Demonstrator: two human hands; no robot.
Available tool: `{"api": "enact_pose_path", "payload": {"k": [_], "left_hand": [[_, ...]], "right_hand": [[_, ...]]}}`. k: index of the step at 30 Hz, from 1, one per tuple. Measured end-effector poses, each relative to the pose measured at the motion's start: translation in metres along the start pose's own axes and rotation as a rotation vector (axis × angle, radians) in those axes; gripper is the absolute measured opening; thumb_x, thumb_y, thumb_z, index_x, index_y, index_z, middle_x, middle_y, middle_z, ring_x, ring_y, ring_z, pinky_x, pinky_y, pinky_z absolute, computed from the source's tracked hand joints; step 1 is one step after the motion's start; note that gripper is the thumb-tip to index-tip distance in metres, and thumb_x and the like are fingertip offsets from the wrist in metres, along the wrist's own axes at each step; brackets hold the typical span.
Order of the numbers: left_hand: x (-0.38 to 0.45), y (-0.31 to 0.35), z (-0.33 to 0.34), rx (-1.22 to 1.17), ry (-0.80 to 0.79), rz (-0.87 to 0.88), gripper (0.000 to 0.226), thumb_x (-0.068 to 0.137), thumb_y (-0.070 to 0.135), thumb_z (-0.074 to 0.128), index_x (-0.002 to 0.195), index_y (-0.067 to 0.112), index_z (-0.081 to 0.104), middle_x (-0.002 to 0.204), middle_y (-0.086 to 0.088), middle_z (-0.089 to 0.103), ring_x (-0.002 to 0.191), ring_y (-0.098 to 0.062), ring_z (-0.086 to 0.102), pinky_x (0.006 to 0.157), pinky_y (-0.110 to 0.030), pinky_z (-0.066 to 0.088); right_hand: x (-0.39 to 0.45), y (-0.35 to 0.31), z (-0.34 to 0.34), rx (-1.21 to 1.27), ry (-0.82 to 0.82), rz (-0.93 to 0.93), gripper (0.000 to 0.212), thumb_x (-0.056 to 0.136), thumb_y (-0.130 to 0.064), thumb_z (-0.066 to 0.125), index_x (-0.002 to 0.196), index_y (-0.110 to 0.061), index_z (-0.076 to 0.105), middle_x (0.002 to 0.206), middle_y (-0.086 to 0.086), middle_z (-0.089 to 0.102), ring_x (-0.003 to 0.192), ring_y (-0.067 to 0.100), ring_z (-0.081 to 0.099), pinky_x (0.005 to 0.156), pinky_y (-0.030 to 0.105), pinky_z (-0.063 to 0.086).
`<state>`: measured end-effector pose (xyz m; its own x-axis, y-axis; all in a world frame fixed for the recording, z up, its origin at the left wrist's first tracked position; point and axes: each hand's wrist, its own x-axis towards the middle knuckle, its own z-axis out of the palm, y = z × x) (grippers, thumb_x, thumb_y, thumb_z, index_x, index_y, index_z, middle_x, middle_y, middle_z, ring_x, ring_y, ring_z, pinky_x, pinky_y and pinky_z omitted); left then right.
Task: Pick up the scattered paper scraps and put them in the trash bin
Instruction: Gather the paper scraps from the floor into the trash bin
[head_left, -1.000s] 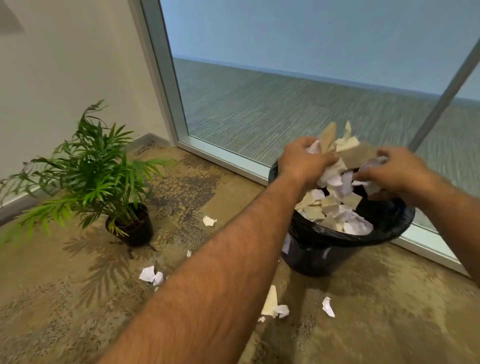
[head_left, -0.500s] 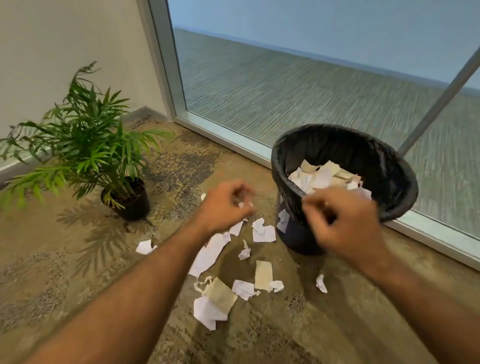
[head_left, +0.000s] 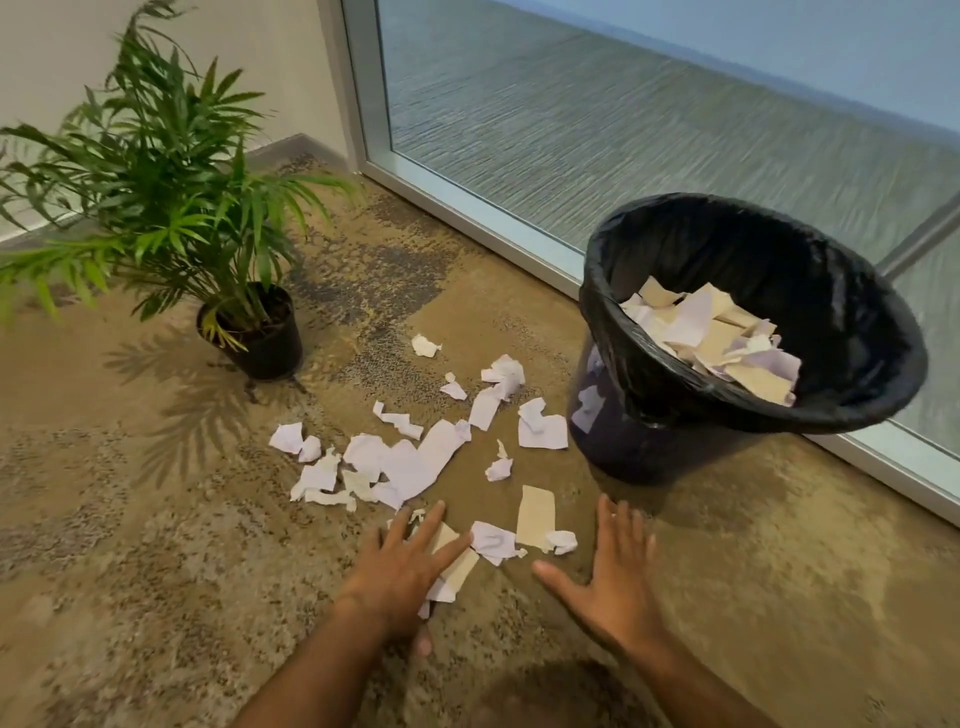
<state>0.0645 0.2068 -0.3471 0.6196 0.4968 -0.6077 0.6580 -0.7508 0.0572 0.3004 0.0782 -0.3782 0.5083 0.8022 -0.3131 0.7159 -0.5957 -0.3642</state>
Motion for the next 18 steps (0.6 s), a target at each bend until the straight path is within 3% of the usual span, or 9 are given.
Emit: {"api": "enact_pose_path", "payload": {"k": [4, 7, 8, 10, 12, 15, 18], "left_hand": [[0.000, -0.008, 0.004, -0.091, 0.076, -0.025, 0.100, 0.076, 0.051, 0.077, 0.150, 0.044, 0.010, 0.165, -0.002, 0.002, 0.150, -0.035, 0.005, 0.120, -0.053, 0.018], [0.001, -0.011, 0.008, -0.125, 0.160, -0.067, 0.078, 0.077, 0.052, 0.074, 0.139, 0.043, 0.028, 0.158, 0.000, 0.021, 0.142, -0.032, 0.021, 0.114, -0.049, 0.029], [0.002, -0.011, 0.009, -0.136, 0.173, -0.079, 0.074, 0.078, 0.052, 0.073, 0.137, 0.042, 0.031, 0.155, 0.000, 0.024, 0.140, -0.031, 0.024, 0.113, -0.048, 0.031], [0.001, -0.011, 0.010, -0.157, 0.183, -0.091, 0.068, 0.079, 0.051, 0.072, 0.135, 0.040, 0.034, 0.152, 0.000, 0.026, 0.137, -0.031, 0.026, 0.110, -0.048, 0.033], [-0.001, -0.009, 0.009, -0.174, 0.205, -0.109, 0.059, 0.083, 0.047, 0.069, 0.132, 0.036, 0.038, 0.149, 0.000, 0.028, 0.134, -0.030, 0.028, 0.108, -0.045, 0.035], [-0.004, -0.008, 0.011, -0.264, 0.244, -0.147, 0.042, 0.091, 0.040, 0.061, 0.129, 0.029, 0.045, 0.142, 0.001, 0.035, 0.125, -0.025, 0.033, 0.106, -0.038, 0.038], [-0.006, -0.010, 0.016, -0.381, 0.283, -0.198, 0.031, 0.095, 0.033, 0.058, 0.125, 0.031, 0.050, 0.135, 0.004, 0.040, 0.121, -0.021, 0.035, 0.102, -0.033, 0.041]], "right_hand": [[0.015, -0.037, 0.013, -0.081, -0.024, -0.212, 0.125, 0.057, -0.100, 0.036, 0.147, -0.038, -0.025, 0.155, 0.003, -0.033, 0.144, 0.021, -0.030, 0.117, 0.043, -0.017], [0.025, -0.050, 0.030, -0.148, -0.038, -0.358, 0.094, 0.073, -0.093, 0.026, 0.150, -0.049, -0.007, 0.159, 0.004, -0.026, 0.145, 0.024, -0.028, 0.117, 0.046, -0.017], [0.025, -0.052, 0.034, -0.150, -0.029, -0.385, 0.081, 0.079, -0.087, 0.022, 0.150, -0.050, 0.009, 0.162, 0.005, -0.014, 0.148, 0.026, -0.019, 0.118, 0.049, -0.011], [0.025, -0.055, 0.040, -0.157, -0.025, -0.424, 0.058, 0.092, -0.072, 0.020, 0.136, -0.043, 0.045, 0.158, 0.009, 0.027, 0.146, 0.031, 0.015, 0.117, 0.054, 0.017], [0.023, -0.057, 0.041, -0.230, 0.023, -0.484, 0.044, 0.097, -0.053, 0.026, 0.110, -0.031, 0.062, 0.133, 0.009, 0.055, 0.125, 0.031, 0.047, 0.096, 0.052, 0.044], [0.019, -0.057, 0.044, -0.229, 0.082, -0.561, 0.026, 0.083, -0.036, 0.038, 0.095, -0.025, 0.059, 0.113, 0.003, 0.059, 0.097, 0.025, 0.057, 0.075, 0.040, 0.049], [0.024, -0.055, 0.047, -0.160, 0.020, -0.550, 0.021, 0.084, -0.024, 0.046, 0.100, -0.023, 0.058, 0.108, 0.001, 0.056, 0.090, 0.022, 0.054, 0.075, 0.032, 0.045]]}}
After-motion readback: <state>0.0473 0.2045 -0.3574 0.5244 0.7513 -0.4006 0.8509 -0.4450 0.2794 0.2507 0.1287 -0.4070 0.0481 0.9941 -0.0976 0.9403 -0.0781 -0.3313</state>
